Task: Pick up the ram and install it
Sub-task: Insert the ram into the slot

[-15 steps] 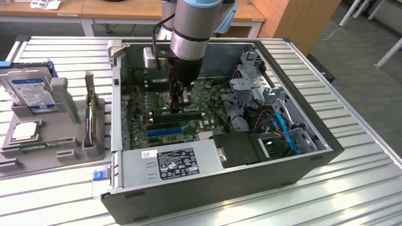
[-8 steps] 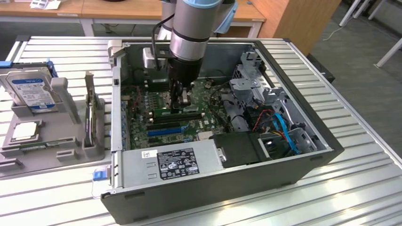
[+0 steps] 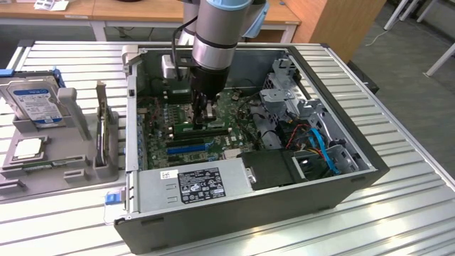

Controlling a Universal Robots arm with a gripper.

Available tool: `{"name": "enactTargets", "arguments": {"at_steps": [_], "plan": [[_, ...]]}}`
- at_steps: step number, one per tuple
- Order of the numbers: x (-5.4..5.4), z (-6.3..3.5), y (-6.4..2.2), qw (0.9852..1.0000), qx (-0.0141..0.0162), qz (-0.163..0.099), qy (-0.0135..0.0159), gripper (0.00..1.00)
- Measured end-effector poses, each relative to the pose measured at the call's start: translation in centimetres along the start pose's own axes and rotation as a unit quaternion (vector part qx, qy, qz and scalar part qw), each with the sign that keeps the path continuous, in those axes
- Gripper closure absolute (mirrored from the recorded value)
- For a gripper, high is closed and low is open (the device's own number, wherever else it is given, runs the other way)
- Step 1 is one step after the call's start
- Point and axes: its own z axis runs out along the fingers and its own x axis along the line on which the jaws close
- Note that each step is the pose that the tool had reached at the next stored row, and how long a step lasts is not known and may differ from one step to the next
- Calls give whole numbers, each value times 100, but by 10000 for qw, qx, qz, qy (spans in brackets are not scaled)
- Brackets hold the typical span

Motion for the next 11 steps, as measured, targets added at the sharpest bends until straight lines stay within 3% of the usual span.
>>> {"name": "enactTargets", "arguments": {"at_steps": [11], "plan": [[-1,35,-4,10000,0,-1,0,87]]}}
